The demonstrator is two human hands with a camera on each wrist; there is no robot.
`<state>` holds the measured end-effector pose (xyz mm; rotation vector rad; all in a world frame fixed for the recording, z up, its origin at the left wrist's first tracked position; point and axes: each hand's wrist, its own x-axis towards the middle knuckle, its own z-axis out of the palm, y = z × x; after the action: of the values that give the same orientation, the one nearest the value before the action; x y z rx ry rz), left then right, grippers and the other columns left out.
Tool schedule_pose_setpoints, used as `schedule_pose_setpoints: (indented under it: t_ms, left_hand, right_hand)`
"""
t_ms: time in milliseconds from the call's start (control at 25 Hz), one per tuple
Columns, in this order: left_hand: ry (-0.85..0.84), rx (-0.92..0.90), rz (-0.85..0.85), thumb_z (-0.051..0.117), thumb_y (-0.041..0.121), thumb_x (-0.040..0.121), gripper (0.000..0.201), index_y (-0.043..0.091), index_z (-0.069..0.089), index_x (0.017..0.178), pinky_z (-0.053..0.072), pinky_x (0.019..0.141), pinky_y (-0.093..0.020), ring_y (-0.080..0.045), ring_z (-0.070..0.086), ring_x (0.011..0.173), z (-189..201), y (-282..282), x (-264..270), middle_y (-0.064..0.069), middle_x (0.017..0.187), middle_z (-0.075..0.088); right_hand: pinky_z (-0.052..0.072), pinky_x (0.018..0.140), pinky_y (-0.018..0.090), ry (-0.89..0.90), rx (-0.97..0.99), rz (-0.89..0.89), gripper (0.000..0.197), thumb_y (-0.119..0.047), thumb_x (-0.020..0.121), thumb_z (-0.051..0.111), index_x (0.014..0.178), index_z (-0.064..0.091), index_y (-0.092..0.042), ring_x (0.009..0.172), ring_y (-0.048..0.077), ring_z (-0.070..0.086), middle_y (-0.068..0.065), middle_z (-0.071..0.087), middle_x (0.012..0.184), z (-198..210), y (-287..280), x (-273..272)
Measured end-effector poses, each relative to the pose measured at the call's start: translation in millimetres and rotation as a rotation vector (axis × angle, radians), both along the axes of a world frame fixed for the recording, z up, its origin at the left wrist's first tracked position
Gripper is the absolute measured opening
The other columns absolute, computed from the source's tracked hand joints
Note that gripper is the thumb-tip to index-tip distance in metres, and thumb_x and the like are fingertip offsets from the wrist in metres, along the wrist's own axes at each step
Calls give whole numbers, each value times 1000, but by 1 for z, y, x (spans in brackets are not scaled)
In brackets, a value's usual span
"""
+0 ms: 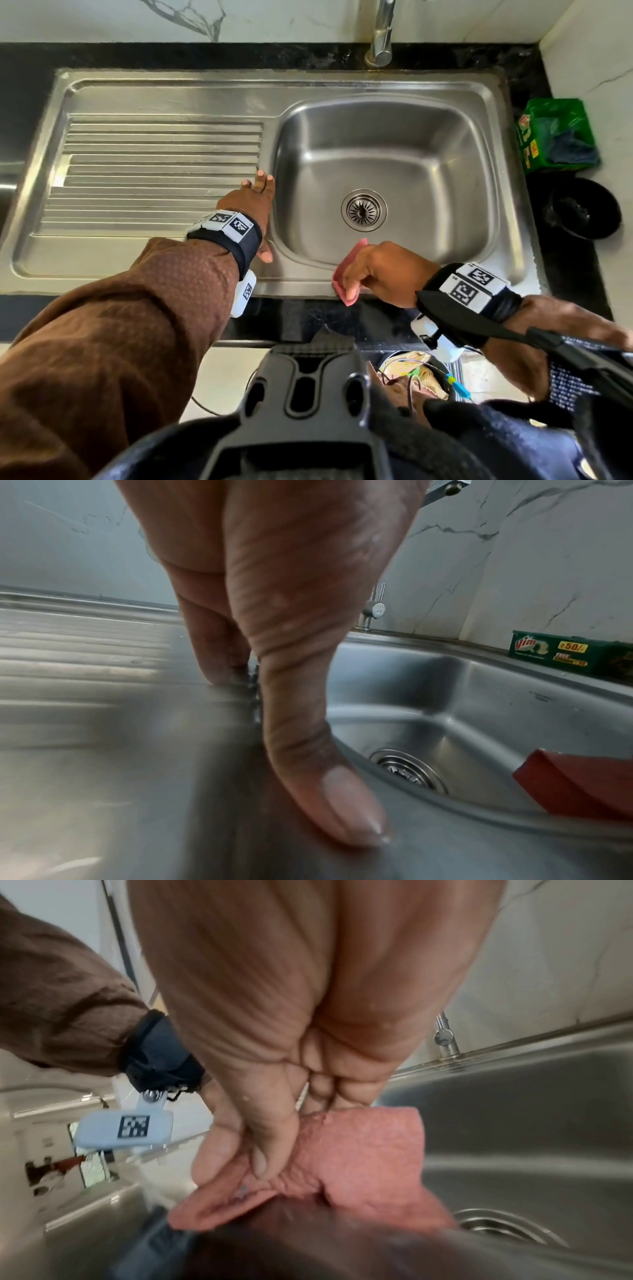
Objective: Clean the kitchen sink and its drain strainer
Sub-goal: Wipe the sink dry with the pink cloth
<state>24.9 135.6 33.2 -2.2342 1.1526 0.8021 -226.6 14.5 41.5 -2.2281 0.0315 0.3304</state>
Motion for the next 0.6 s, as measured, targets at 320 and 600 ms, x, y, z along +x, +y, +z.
schedule_pose_setpoints:
  t_ms: [320, 600]
  left_hand:
    - [-40, -42, -59, 65, 35, 86, 99, 28, -5, 156, 36, 112, -46, -32, 37, 140, 9, -3, 15, -6, 163, 14]
    - [-147, -94, -52, 68, 20, 86, 96, 30, 3, 156, 46, 100, -44, -33, 51, 127, 8, -1, 5, -12, 149, 42]
  right_hand:
    - [53, 84, 30, -144, -104, -82, 24, -2, 80, 63, 86, 78, -20, 85, 15, 69, -5, 76, 88, -8, 59, 125]
    - [41, 79, 2, -43, -61, 4, 21, -5, 82, 72, 95, 80, -19, 89, 11, 66, -1, 76, 99, -22, 57, 98]
